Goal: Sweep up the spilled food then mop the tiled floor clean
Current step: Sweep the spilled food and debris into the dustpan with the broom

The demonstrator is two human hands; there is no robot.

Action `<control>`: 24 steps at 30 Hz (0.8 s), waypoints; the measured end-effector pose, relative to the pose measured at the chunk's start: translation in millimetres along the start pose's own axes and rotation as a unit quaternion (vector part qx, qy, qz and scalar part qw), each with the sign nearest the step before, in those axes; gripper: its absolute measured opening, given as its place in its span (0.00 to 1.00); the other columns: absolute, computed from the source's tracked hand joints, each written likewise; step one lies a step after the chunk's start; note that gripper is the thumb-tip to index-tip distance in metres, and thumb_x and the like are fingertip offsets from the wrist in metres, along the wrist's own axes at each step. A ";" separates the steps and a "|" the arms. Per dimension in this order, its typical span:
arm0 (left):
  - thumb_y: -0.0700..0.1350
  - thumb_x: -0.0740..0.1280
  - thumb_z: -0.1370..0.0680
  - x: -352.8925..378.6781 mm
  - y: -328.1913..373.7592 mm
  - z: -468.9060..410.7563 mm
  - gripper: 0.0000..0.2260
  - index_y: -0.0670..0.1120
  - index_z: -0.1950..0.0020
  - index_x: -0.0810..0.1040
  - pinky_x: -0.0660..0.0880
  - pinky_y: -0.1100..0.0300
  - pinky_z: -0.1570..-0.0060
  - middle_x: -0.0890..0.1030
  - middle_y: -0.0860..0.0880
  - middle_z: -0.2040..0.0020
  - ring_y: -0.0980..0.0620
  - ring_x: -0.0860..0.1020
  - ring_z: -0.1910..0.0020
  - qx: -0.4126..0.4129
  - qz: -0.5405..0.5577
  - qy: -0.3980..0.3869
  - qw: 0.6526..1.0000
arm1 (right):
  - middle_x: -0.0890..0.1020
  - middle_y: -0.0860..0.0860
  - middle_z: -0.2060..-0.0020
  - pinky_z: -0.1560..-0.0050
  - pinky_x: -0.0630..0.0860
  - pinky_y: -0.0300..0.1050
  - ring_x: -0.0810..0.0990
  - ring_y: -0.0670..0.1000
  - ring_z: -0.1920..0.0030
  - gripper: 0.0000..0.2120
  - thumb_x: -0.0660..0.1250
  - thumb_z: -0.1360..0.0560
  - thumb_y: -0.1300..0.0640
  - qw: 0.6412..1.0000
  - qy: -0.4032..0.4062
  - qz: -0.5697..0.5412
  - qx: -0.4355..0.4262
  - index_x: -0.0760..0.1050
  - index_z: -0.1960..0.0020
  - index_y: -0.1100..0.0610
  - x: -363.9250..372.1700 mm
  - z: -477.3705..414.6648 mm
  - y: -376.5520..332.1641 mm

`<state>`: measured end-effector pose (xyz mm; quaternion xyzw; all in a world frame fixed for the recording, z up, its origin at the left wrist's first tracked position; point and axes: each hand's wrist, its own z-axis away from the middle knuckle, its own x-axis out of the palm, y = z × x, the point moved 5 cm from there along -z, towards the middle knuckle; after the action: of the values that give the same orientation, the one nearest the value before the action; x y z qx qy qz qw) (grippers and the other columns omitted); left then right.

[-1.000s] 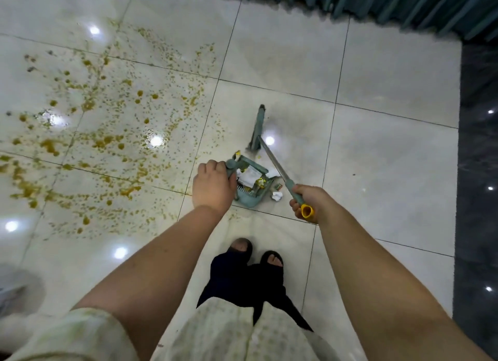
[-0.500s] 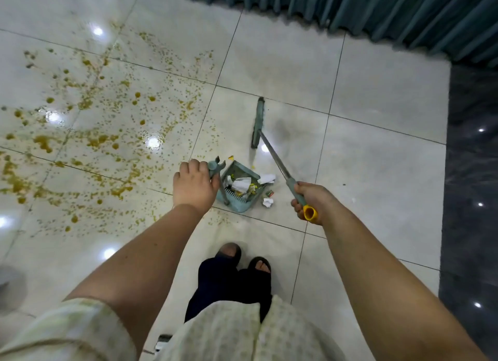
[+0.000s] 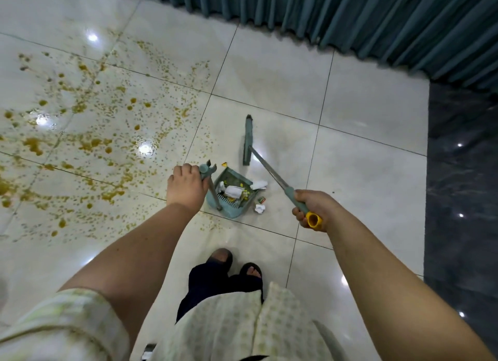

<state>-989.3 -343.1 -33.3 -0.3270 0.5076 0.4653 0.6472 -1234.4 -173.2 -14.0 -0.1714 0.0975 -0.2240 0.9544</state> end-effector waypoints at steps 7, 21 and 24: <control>0.54 0.55 0.19 -13.1 -33.6 10.6 0.20 0.39 0.41 0.73 0.70 0.49 0.46 0.75 0.40 0.44 0.40 0.70 0.42 -0.044 -0.007 0.013 0.999 | 0.74 0.57 0.66 0.81 0.68 0.34 0.70 0.47 0.73 0.07 0.58 0.19 0.57 1.000 -0.013 0.008 -0.019 0.73 0.50 0.59 45.3 -19.5 -40.4; 0.54 0.56 0.19 -2.9 -65.5 -24.9 0.19 0.40 0.41 0.74 0.69 0.48 0.46 0.75 0.41 0.43 0.41 0.70 0.42 -0.068 0.008 0.016 0.998 | 0.73 0.57 0.66 0.81 0.68 0.35 0.69 0.49 0.75 0.14 0.57 0.18 0.56 0.998 -0.044 -0.007 0.037 0.71 0.33 0.54 109.8 -76.0 9.5; 0.53 0.56 0.19 -6.4 -68.4 -27.2 0.19 0.40 0.41 0.74 0.70 0.47 0.45 0.75 0.41 0.43 0.40 0.70 0.41 -0.069 0.010 0.015 0.997 | 0.72 0.56 0.68 0.82 0.66 0.34 0.69 0.47 0.81 0.13 0.57 0.18 0.55 0.994 -0.063 -0.018 0.085 0.70 0.35 0.57 102.6 -58.3 17.0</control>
<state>-935.3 -393.3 -37.8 -0.3728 0.4869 0.5009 0.6107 -1152.7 -222.7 -85.4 -0.1057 0.0147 -0.2378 0.9654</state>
